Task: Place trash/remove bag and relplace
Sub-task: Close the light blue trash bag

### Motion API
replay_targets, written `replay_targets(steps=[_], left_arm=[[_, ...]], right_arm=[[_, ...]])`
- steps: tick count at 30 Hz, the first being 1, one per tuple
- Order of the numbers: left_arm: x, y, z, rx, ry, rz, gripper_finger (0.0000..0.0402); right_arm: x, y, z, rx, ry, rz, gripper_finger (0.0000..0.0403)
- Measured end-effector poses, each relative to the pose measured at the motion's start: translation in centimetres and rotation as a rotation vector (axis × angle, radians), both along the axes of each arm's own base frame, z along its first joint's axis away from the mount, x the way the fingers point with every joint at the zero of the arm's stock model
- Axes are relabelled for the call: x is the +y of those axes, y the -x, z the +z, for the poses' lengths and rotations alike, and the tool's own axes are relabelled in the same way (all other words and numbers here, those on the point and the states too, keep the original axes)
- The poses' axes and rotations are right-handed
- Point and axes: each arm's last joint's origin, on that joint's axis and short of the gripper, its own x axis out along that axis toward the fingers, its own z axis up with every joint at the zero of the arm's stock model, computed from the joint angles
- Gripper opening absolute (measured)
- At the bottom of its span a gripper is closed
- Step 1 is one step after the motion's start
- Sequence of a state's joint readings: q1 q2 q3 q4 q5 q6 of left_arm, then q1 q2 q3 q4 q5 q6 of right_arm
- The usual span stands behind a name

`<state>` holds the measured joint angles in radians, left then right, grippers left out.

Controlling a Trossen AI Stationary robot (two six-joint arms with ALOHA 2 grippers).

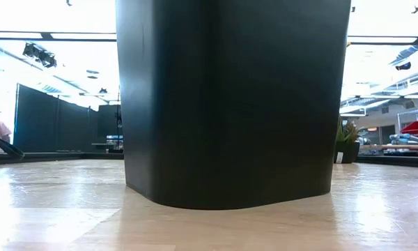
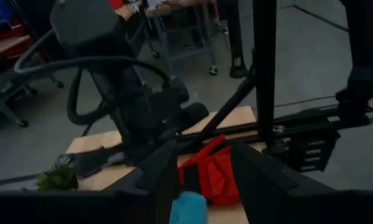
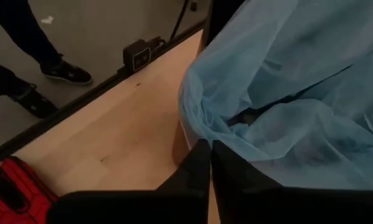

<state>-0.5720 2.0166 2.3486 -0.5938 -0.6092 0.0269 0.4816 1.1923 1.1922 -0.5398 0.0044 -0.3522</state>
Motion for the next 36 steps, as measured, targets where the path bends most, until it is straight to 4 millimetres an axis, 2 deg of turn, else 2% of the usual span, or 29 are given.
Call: replay_targets(steps=[3, 8, 14, 17, 20, 23, 28, 32, 36], left_arm=[[0.0, -0.2, 0.6, -0.053, 0.046, -0.039, 0.0156], [-0.2, -0.1, 0.5, -0.045, 0.044, -0.035, 0.0154], [-0.1, 0.0, -0.1, 0.008, 0.041, -0.030, 0.0137], [0.0, -0.1, -0.1, 0.016, 0.055, -0.040, 0.0132], [0.5, -0.3, -0.2, 0.025, 0.092, -0.023, 0.0132], [0.5, -0.8, -0.8, 0.039, 0.097, -0.014, 0.0134], [0.0, -2.3, -2.7, 0.102, 0.103, -0.087, 0.0146], [0.2, -3.7, -4.4, 0.143, 0.089, -0.072, 0.0165], [1.0, -4.2, -4.8, 0.161, 0.081, -0.041, 0.0194]], right_arm=[[-0.1, -0.1, 0.2, -0.022, -0.003, -0.031, 0.0000], [-0.2, -0.3, 1.1, -0.105, 0.003, -0.093, 0.0000], [-0.6, -0.1, 4.6, -0.205, -0.034, -0.125, 0.0000], [-1.1, 0.1, 6.8, -0.249, -0.114, -0.124, 0.0000], [-1.7, 0.2, 7.9, -0.240, -0.182, -0.116, 0.0000], [-2.2, 0.3, 7.6, -0.210, -0.143, -0.113, 0.0000], [-2.4, 1.0, 5.7, -0.073, 0.059, -0.013, 0.0012], [-2.2, 1.0, 4.7, -0.014, 0.158, 0.099, 0.0064], [-2.0, 0.3, 4.5, -0.035, 0.196, 0.098, 0.0133]])
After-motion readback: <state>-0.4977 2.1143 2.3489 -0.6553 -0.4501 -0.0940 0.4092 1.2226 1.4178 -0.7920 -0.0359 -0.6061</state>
